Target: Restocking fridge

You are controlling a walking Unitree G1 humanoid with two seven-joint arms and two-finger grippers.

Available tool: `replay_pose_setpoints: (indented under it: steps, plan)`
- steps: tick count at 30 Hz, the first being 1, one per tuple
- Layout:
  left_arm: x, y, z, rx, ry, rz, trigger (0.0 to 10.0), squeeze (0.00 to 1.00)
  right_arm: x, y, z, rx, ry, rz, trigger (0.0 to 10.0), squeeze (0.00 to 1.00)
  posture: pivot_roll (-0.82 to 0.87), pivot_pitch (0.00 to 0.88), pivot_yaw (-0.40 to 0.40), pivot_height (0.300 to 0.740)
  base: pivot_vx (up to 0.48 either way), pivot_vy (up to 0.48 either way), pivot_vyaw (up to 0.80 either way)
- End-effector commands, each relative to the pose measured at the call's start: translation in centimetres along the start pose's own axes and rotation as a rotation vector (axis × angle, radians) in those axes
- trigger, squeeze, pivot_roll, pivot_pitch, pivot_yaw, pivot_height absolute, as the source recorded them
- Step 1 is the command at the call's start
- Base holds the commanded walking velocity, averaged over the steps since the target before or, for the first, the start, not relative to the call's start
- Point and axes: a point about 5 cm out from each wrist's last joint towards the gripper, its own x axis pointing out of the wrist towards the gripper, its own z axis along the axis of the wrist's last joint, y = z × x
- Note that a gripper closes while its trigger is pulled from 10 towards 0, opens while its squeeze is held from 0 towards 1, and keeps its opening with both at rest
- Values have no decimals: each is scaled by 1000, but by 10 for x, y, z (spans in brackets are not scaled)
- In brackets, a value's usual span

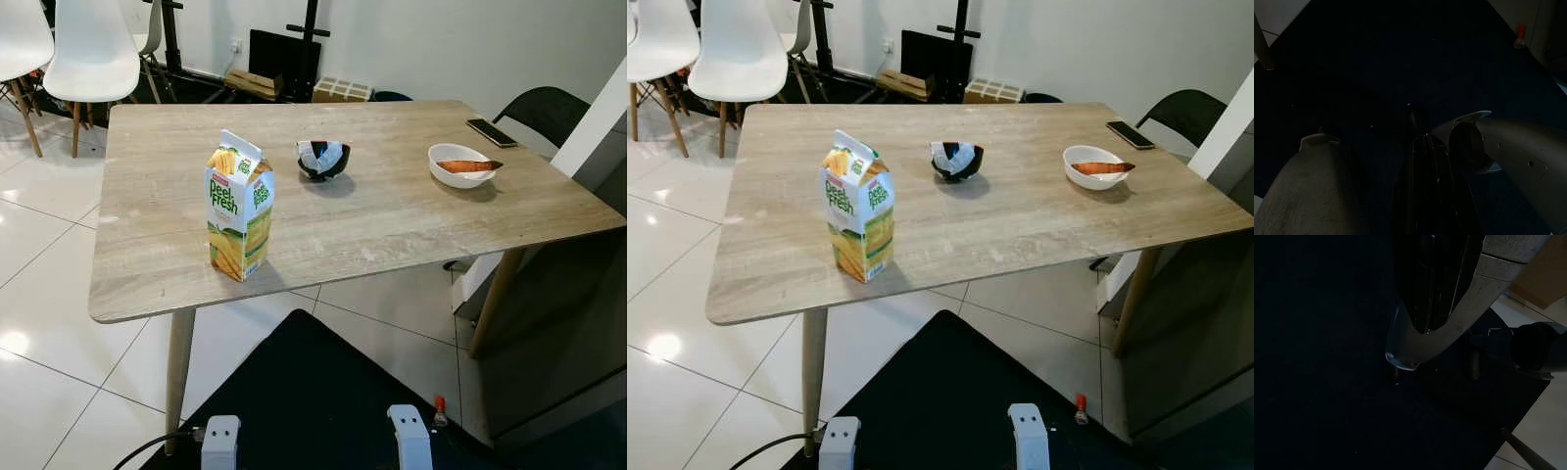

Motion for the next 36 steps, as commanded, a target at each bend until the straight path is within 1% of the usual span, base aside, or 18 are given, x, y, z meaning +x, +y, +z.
replay_pose_setpoints:
  steps: [1,14,17,36]
  plan:
    - [-4,2,-16,-23,65,5,0,0,-1,-3,0,-7,5,-9,0,0,47,38,-113,740,0,0,0]
    - [-4,4,-14,-23,61,8,0,0,-1,-3,0,-13,6,-14,0,0,48,41,-113,740,0,0,0]
    - [-4,5,-14,-22,61,9,0,0,-1,-3,0,-34,10,-15,0,0,48,41,-112,740,0,0,0]
    - [-4,7,-12,-38,54,-7,0,0,-1,-2,-2,-12,8,-8,0,0,51,62,-107,740,0,0,0]
